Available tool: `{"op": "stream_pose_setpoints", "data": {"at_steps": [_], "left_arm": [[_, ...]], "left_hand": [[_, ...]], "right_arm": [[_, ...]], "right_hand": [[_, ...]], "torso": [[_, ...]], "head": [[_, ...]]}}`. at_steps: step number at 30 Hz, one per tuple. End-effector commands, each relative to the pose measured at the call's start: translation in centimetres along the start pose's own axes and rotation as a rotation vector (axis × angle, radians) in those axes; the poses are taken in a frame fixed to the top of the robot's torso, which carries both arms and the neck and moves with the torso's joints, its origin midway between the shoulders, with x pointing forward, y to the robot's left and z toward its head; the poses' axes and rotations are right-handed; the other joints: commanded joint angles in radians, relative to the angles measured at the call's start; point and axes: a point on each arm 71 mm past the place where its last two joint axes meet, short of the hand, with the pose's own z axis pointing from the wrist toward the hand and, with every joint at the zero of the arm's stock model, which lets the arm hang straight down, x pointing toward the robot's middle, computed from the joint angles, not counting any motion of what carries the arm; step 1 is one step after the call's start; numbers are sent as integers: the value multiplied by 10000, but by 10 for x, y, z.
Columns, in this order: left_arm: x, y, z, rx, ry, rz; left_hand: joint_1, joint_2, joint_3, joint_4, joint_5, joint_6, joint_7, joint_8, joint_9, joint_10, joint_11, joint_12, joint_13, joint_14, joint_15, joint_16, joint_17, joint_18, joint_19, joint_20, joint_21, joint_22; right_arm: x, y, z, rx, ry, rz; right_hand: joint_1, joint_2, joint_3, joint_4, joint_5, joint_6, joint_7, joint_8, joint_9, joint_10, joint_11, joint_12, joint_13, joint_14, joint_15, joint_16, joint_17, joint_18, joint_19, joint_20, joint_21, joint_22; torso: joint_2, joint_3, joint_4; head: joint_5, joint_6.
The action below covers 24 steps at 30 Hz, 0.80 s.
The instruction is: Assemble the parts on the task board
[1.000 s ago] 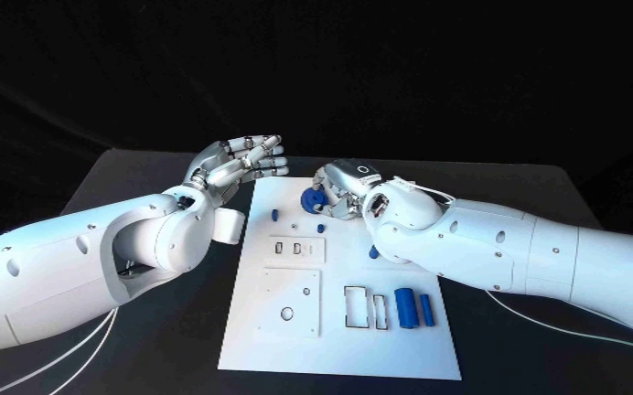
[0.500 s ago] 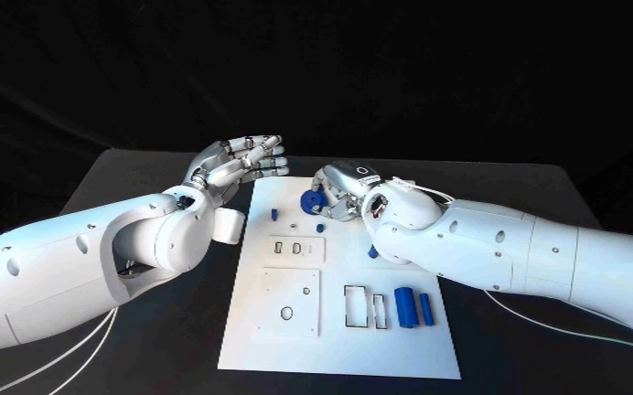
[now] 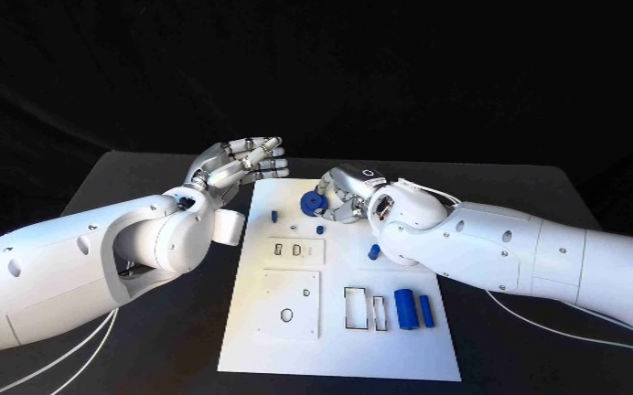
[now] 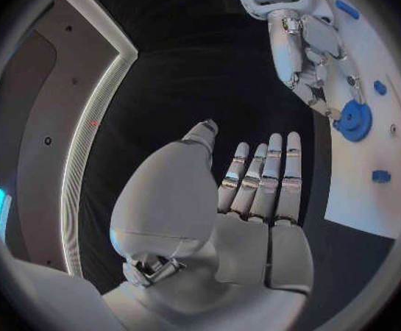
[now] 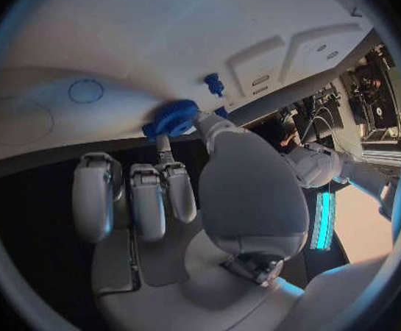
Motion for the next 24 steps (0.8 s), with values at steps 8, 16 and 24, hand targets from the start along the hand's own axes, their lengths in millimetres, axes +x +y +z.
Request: {"op": "stream_pose_setpoints", "data": {"at_steps": [8, 16, 24], "left_arm": [[2, -1, 1, 58, 181, -90], [2, -1, 0, 59, 171, -86], [1, -1, 1, 61, 162, -82]], "left_hand": [[54, 50, -72, -1, -19, -95, 784, -5, 5, -81, -32, -49, -18, -45, -8, -43, -2, 73, 14, 0, -38, -15], [51, 54, -73, 2, -18, -85, 784, 0, 9, -83, -31, -48, -18, -47, -7, -47, -1, 72, 13, -1, -39, -18], [51, 54, -73, 2, -18, -85, 784, 0, 9, -83, -31, -48, -18, -47, -7, -47, -1, 72, 13, -1, -39, -18]], "right_arm": [[5, -6, -1, 360, 795, 374], [5, -12, -3, 543, 936, 332], [5, -13, -5, 654, 998, 310]], "right_hand": [[-236, 100, -128, 5, 58, -57, 18, -72, -35, 14, 108, -30, 1216, 1042, 67, 40, 2635, -138, 29, 98, -17, 794], [-270, 158, -128, 0, 71, -34, 15, -66, -36, 36, 105, -12, 1243, 1042, 67, 40, 2635, -146, 48, 100, 9, 824], [-224, 222, -77, -40, 135, 12, 5, -55, -36, 53, 95, 0, 1262, 1042, 63, 40, 2635, -147, 53, 99, 12, 834]], "torso": [[19, -12, 26], [18, -14, -8], [4, -14, 27]], "head": [[9, -28], [34, -67], [12, -103]]}}
